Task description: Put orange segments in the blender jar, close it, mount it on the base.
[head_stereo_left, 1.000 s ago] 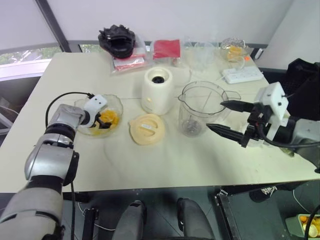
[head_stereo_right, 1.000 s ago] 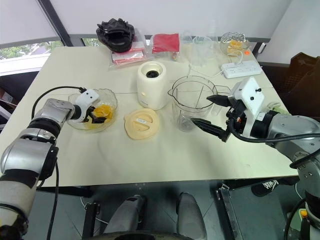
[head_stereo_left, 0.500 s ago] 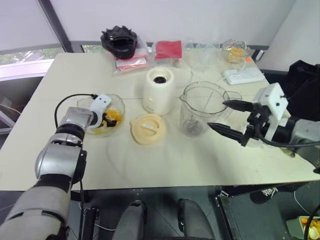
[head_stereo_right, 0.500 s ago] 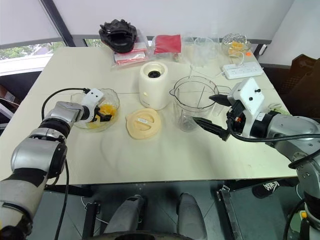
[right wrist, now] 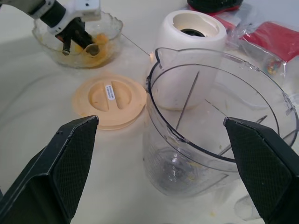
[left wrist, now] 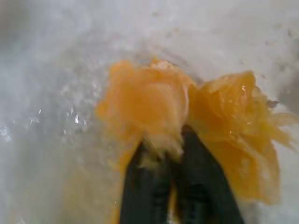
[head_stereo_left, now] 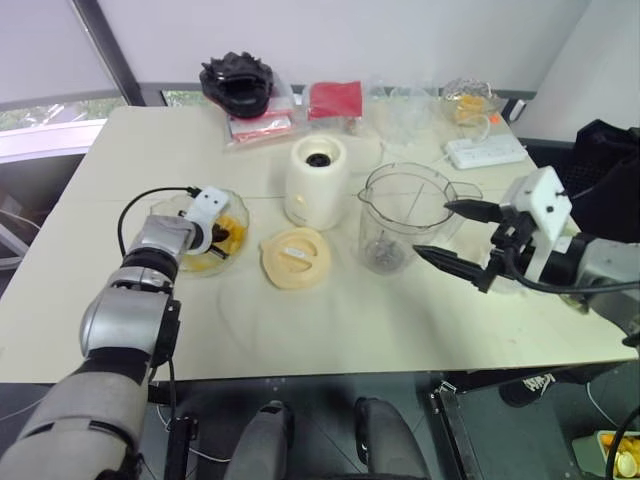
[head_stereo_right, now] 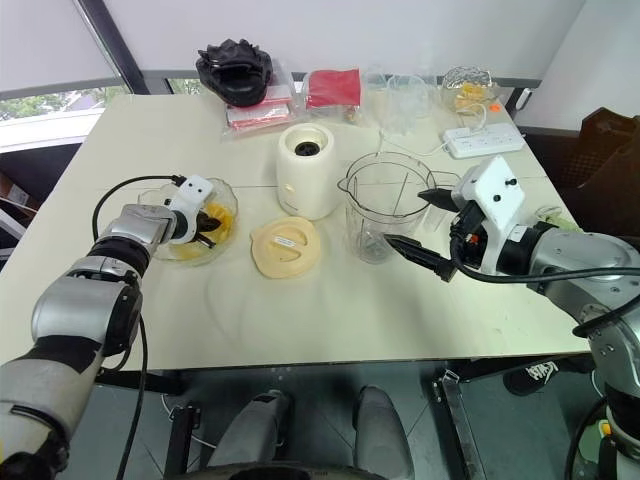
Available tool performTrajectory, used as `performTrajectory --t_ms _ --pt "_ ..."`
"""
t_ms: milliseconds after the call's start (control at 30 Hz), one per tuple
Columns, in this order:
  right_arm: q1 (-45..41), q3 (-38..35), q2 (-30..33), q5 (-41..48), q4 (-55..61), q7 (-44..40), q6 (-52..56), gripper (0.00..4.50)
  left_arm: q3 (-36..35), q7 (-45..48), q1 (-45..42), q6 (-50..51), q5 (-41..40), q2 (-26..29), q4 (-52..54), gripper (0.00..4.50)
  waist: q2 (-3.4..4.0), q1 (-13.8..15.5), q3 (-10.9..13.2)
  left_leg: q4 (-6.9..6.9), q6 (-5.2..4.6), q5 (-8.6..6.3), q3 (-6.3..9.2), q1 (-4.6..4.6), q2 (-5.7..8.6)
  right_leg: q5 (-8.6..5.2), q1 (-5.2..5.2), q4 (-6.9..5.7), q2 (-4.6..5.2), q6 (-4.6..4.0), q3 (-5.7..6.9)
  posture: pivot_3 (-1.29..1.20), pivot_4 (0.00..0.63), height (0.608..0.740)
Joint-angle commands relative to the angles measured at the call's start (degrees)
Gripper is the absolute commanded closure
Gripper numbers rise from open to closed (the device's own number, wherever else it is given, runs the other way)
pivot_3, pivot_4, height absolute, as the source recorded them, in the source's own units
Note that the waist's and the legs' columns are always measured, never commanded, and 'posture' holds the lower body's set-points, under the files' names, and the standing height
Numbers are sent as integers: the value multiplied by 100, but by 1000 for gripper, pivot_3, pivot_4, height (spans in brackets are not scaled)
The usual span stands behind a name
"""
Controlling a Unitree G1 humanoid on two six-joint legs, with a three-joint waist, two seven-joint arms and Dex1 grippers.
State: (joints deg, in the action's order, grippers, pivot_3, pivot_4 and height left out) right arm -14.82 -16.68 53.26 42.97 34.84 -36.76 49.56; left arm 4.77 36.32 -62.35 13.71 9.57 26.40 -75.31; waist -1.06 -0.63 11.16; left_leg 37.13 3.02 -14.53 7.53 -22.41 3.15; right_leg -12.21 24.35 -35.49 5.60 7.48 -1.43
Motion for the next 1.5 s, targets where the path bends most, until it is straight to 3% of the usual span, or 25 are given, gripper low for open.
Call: performTrajectory --t_ms 33,300,433,633,800,967,1267,1500 --pt "-139 -73 -10 -22 148 46 -138 0 -65 63 32 80 -6 56 -12 4472 0 0 0 0 0 0 0 0 0 0 0 0 0 0 0 0 150 740" --pt "-214 44 -64 -75 107 83 -163 0 -440 328 -90 107 -330 376 441 4472 -3 -14 2 -1 0 0 0 0 0 0 1 0 0 0 1 0 150 740" --pt "-259 145 -124 -152 42 74 -219 0 -812 651 15 604 -781 667 1337 4472 -5 -20 3 -1 0 0 2 -2 -1 0 3 0 0 0 0 0 150 740" --pt "-335 310 -186 -249 -81 38 -323 0 -1646 667 1007 2608 -1827 909 4177 4472 -2 -37 2 -2 0 0 3 -1 -1 0 3 0 0 0 -1 0 150 740" --pt "-370 379 -218 -296 -127 11 -378 0 -2463 234 1827 4167 -2752 778 6391 4472 -2 -28 3 -1 1 0 7 -1 -3 0 5 -5 0 -1 -2 0 150 740" --pt "-349 402 -251 -341 -108 10 -406 0 -3240 -375 2139 4611 -3469 380 7701 4472 -2 6 3 -1 2 0 8 -1 -3 1 5 -2 0 -2 -2 0 150 740" --pt "-259 348 -311 -406 -16 76 -438 0 -3315 -912 1803 4536 -4107 121 7954 4472 -3 -5 3 0 3 1 3 0 -2 1 4 -1 0 -3 -2 0 150 740" --pt "-116 297 -383 -423 98 202 -463 0 -2455 -1164 2086 4675 -3571 613 7419 4472 -2 -23 2 -1 3 1 1 1 -1 1 4 -1 0 -4 -3 0 150 740"
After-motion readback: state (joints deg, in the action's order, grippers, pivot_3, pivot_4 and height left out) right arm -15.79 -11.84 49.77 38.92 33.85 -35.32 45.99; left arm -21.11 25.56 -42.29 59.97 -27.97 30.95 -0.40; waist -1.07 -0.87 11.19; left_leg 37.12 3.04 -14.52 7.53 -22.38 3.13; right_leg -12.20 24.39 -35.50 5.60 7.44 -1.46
